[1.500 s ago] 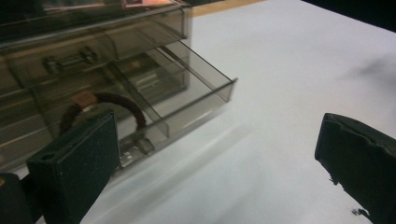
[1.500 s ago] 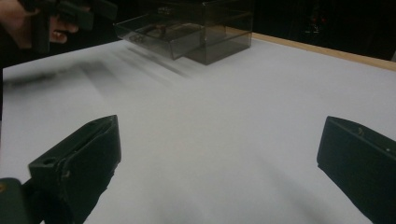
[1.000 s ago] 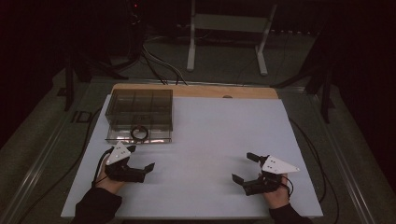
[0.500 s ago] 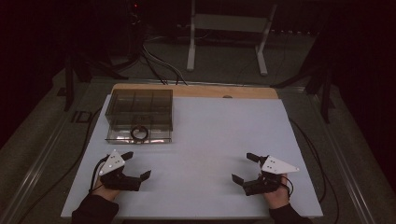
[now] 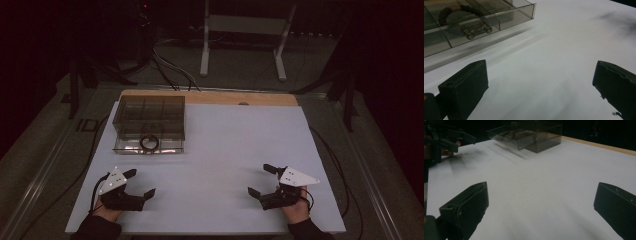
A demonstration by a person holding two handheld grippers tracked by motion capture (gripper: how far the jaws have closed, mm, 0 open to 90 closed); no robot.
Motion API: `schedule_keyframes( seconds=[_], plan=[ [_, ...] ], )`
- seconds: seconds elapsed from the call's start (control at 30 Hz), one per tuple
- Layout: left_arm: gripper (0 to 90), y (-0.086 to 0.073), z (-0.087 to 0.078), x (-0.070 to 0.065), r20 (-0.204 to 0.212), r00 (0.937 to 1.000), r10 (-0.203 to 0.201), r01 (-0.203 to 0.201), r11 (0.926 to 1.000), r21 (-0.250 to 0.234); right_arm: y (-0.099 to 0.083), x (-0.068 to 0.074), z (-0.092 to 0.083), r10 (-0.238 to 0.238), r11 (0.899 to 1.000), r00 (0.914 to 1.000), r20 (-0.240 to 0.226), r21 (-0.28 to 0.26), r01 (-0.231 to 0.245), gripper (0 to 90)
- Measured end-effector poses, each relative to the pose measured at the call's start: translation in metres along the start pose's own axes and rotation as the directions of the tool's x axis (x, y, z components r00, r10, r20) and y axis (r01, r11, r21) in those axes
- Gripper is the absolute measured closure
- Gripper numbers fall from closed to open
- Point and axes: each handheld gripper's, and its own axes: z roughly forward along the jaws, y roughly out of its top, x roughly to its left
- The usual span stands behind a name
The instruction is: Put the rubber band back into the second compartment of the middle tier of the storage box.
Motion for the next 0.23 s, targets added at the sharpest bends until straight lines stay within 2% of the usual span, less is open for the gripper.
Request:
schedule_keyframes(
  seconds=[0.23],
  plan=[
    [0.9, 0.0, 0.0016, -0.0011, 0.002, 1.0, 0.007, -0.007, 1.0, 0.002, -0.0002, -0.0007, 0.0, 0.004, 1.0, 1.0, -0.001, 0.001, -0.004, 0.0]
  ],
)
